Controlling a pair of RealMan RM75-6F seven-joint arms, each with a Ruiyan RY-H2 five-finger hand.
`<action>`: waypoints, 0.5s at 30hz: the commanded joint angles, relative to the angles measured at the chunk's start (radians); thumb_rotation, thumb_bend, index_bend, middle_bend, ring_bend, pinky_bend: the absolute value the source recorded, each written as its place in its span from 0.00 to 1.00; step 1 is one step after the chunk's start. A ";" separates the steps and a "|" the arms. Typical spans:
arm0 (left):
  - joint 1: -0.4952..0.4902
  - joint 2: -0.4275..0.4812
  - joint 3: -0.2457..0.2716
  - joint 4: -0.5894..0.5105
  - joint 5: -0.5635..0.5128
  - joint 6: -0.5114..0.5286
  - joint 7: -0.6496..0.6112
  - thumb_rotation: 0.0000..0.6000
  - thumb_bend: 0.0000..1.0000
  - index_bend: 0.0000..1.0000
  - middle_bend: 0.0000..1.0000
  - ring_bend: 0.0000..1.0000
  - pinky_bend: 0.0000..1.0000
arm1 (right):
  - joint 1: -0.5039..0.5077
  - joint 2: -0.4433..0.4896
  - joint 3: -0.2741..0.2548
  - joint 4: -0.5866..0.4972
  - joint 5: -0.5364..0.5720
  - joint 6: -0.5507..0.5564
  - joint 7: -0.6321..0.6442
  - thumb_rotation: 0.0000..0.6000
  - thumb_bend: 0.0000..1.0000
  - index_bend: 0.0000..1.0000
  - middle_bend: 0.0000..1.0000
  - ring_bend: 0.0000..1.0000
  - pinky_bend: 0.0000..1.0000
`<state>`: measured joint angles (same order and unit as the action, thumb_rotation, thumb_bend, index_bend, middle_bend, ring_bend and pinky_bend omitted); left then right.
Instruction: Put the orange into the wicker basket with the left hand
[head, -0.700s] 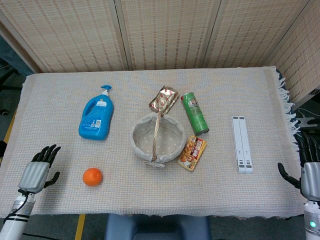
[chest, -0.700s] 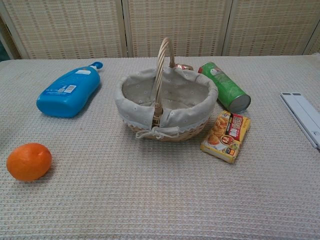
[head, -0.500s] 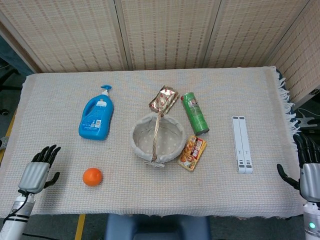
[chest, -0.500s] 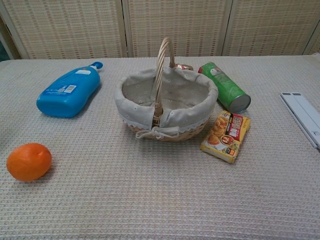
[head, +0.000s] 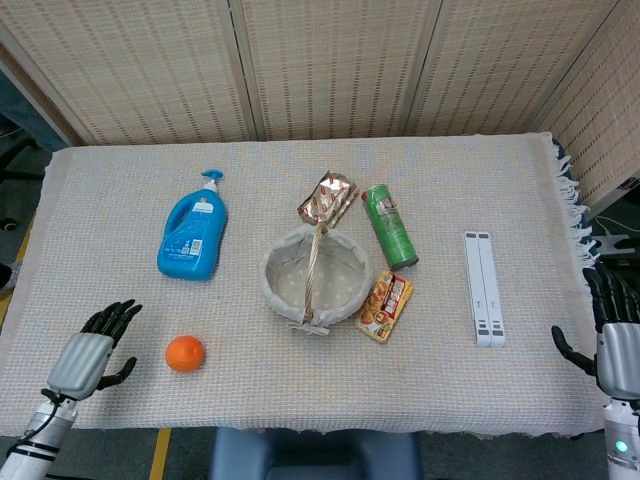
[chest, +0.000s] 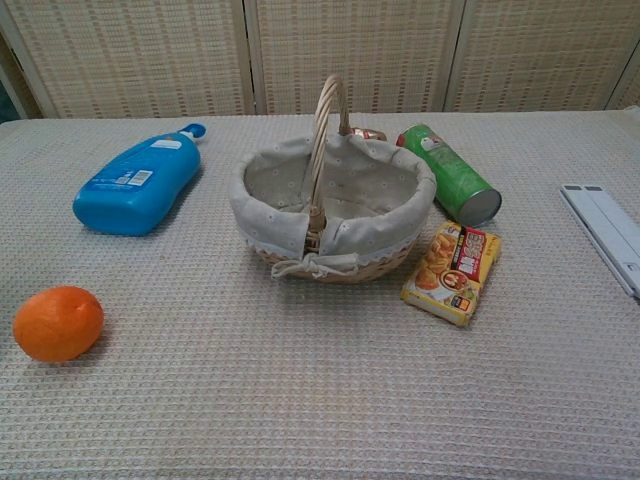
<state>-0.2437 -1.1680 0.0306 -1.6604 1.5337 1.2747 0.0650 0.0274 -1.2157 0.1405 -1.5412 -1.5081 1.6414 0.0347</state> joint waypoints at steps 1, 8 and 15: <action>-0.018 0.007 0.021 -0.054 0.032 -0.030 0.029 1.00 0.37 0.00 0.00 0.00 0.12 | 0.003 0.006 -0.007 0.001 -0.009 -0.009 0.008 1.00 0.20 0.01 0.00 0.00 0.12; -0.039 -0.038 0.049 -0.093 0.044 -0.096 0.065 1.00 0.37 0.00 0.00 0.00 0.12 | 0.008 0.014 -0.004 0.003 -0.005 -0.019 0.029 1.00 0.20 0.02 0.00 0.00 0.12; -0.071 -0.139 0.050 -0.099 -0.033 -0.199 0.140 1.00 0.37 0.00 0.00 0.00 0.11 | 0.005 0.020 -0.006 0.005 -0.009 -0.013 0.044 1.00 0.20 0.03 0.00 0.00 0.12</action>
<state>-0.3052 -1.2919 0.0769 -1.7551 1.5157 1.0918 0.1911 0.0330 -1.1960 0.1351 -1.5368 -1.5169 1.6285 0.0784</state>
